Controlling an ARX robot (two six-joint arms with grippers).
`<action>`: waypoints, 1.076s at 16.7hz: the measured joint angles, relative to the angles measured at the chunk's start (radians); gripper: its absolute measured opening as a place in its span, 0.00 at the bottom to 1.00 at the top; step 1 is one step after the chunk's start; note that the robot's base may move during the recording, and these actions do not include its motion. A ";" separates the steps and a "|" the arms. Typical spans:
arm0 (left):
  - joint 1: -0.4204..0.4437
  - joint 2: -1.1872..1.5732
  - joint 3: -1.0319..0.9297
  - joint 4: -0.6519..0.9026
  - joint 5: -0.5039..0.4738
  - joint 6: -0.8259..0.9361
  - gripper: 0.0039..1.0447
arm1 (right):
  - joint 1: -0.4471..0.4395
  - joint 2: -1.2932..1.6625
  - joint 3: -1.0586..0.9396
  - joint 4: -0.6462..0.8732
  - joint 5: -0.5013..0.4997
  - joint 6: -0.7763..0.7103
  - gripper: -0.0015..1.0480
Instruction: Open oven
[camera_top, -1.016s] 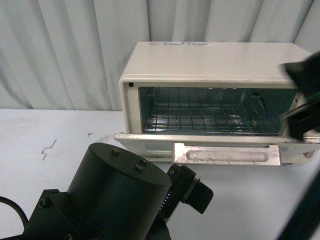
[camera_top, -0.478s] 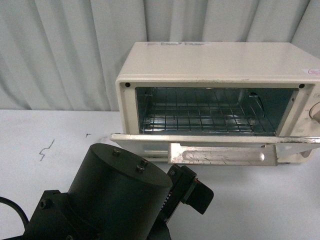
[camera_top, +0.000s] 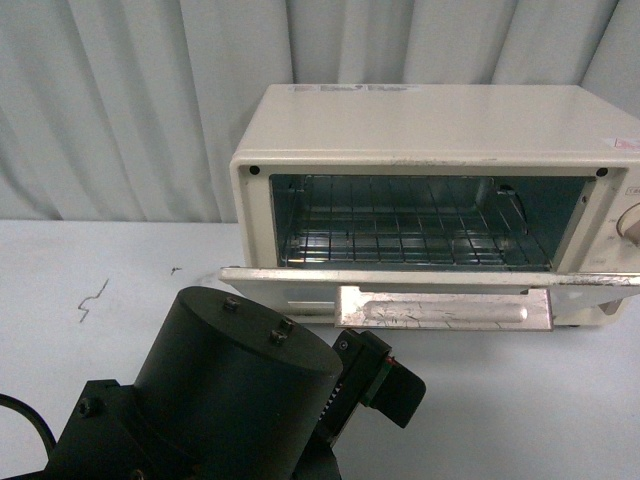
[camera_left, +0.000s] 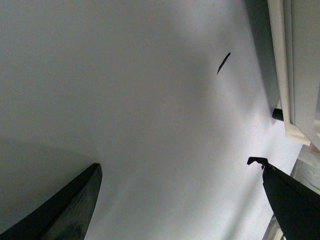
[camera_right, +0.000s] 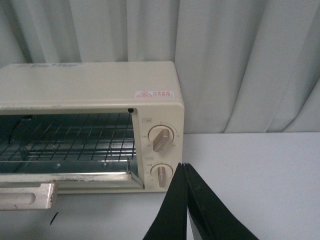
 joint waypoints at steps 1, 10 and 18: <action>0.000 0.000 0.000 0.000 0.000 0.000 0.94 | 0.004 -0.026 -0.002 -0.043 0.000 0.001 0.02; 0.000 0.000 0.000 0.000 0.000 0.000 0.94 | 0.005 -0.316 -0.003 -0.304 0.000 0.001 0.02; 0.000 0.000 0.000 0.000 0.000 0.000 0.94 | 0.005 -0.535 -0.002 -0.562 0.001 0.001 0.02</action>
